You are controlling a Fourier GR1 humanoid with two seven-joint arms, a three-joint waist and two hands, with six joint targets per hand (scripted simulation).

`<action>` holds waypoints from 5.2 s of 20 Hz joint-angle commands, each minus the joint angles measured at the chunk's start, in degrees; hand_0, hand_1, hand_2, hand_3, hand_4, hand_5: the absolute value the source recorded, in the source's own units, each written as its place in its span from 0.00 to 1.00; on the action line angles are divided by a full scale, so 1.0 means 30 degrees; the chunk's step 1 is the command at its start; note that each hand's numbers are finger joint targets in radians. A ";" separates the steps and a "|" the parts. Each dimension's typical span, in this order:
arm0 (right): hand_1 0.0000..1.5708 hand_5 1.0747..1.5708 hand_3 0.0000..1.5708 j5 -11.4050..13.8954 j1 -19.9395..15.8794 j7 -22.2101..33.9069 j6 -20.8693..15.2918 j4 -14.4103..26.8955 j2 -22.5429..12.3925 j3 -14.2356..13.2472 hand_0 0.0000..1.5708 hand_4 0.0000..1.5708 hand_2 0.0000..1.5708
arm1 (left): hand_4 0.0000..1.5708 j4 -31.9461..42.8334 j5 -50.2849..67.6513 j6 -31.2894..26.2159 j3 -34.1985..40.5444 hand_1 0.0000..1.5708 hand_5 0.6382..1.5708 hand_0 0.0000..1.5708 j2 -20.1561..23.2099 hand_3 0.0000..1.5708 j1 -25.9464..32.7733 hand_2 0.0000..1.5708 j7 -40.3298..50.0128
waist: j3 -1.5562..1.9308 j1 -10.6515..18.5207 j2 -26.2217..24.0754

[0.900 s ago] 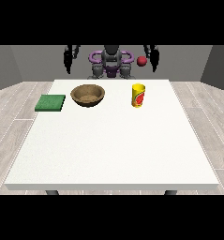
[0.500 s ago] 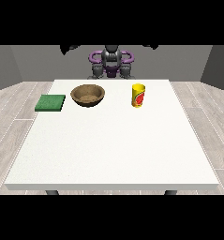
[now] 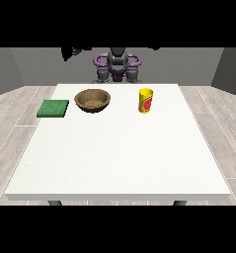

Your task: Pick the cup and pour the ball into the bowl, then pick the bowl and place it on the pad

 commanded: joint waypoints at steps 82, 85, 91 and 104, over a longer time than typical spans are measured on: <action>0.00 0.96 0.00 -0.1703 -0.6991 -0.9683 0.7079 1.9343 -0.8027 -0.5311 0.00 0.00 0.00 | 0.57 1.8470 -2.3579 0.9502 -0.6442 0.43 1.00 0.43 -0.0507 0.98 -1.6576 1.00 0.6453 | 0.0019 -0.0904 0.2525; 0.00 0.92 0.02 -0.1646 -0.8236 -0.8543 0.6420 1.9621 -0.8711 -0.5393 0.00 0.00 0.00 | 0.59 1.8210 -2.4561 0.8950 -0.7027 0.34 1.00 0.34 -0.0516 1.00 -1.6389 1.00 0.6748 | 0.0008 -0.0154 0.3074; 0.00 0.91 0.21 -0.1479 -0.9673 -0.8701 0.5642 2.0018 -0.8151 -0.5176 0.00 0.00 0.00 | 0.57 1.7352 -2.6830 0.7077 -0.9286 0.28 1.00 0.28 -0.0522 1.00 -1.8022 1.00 0.8761 | 0.0015 -0.0359 0.3714; 0.00 0.89 0.10 -0.1686 -1.0905 -0.7570 0.5769 1.9653 -0.7265 -0.4494 0.00 0.00 0.00 | 0.79 1.8452 -2.9471 0.2391 -1.0850 0.00 0.81 0.00 -0.0523 1.00 -1.9690 1.00 0.7871 | 0.0008 -0.1952 0.3842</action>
